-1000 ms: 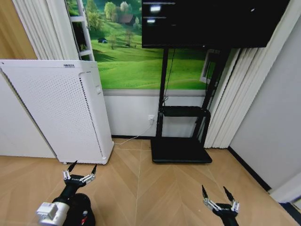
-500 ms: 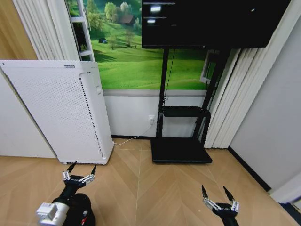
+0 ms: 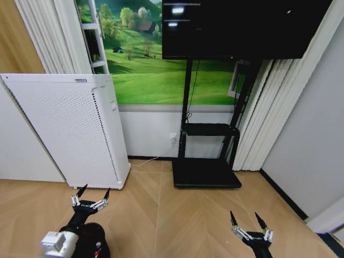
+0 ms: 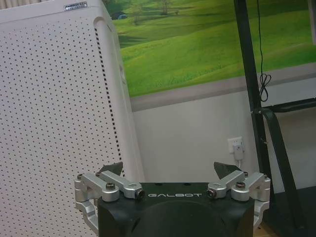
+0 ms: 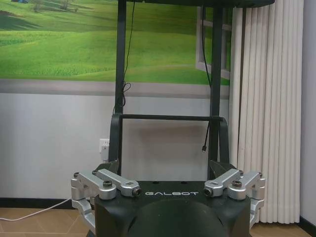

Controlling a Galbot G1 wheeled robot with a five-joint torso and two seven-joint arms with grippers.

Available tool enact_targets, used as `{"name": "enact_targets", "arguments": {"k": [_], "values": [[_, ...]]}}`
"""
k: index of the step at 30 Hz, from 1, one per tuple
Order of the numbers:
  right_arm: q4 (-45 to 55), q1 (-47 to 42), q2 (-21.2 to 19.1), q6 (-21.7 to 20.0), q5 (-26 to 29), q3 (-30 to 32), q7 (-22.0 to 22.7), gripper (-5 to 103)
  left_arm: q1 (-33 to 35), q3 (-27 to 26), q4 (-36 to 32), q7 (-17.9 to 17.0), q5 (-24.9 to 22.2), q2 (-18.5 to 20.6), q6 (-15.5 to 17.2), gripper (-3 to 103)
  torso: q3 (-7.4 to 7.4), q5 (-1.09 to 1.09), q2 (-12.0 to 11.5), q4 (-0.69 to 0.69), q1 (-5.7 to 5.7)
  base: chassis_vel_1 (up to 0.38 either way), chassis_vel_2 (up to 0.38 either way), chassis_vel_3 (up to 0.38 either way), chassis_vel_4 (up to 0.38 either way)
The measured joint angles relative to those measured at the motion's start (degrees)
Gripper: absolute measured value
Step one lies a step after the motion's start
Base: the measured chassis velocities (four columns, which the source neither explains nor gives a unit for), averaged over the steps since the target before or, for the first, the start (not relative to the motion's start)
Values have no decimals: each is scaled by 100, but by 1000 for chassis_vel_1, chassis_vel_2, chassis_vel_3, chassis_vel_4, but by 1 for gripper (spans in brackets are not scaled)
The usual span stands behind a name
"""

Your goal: Pick up the trash bin and place the garbage on the floor into it.

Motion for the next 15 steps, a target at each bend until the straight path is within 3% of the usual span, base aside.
{"name": "enact_targets", "arguments": {"k": [15], "values": [[-2,1,-2,-3,1,-2,0,100,0,-1,5,3,-3,0,-4,100,130,0,202,0,71,0,0,0,0]]}}
